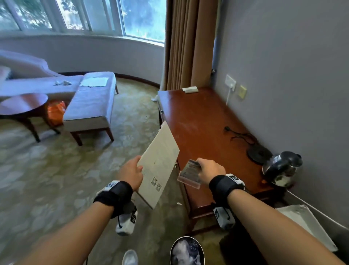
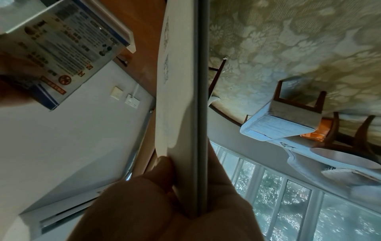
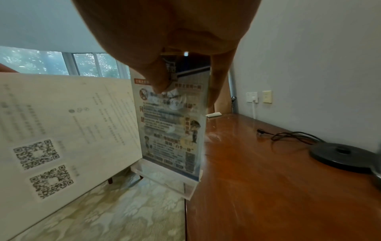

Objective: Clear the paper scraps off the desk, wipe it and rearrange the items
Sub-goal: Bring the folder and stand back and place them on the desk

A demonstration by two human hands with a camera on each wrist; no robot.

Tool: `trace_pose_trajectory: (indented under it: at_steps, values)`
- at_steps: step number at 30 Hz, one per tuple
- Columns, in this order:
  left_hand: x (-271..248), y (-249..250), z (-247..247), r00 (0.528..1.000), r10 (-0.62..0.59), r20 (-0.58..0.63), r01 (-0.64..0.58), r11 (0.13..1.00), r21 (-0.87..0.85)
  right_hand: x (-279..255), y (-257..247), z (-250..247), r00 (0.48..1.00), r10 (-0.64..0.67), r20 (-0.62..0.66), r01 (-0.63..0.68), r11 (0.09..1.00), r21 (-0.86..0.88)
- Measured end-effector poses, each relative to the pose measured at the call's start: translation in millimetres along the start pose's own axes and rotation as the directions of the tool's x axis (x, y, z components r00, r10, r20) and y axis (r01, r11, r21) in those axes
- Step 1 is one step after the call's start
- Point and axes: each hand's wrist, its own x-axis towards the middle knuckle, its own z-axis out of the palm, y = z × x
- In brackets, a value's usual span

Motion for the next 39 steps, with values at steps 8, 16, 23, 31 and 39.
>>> trace_pose_trajectory:
  at_steps: [8,16,23,31,39]
  values:
    - [180,-44,-36,0.996,0.054,0.077,-0.053,0.999,-0.011,149,-66,-12,0.997,0.078,-0.002,-0.078,0.997,0.009]
    - [344,-31,-50,0.978,0.146,0.150,-0.155,0.987,0.048,263,-90,-44,0.980,0.196,-0.025,-0.196,0.980,0.026]
    - [484,-2,-26,0.953,0.187,0.238,-0.198,0.980,0.022,399,-62,-70,0.965,0.260,-0.021,-0.259,0.965,0.044]
    - [649,6,-38,0.972,0.119,0.202,-0.129,0.991,0.034,578,-64,-103,0.973,0.230,0.035,-0.232,0.972,0.046]
    - [833,17,-22,0.941,0.195,0.278,-0.214,0.976,0.040,733,-72,-105,0.947,0.319,0.031,-0.320,0.945,0.066]
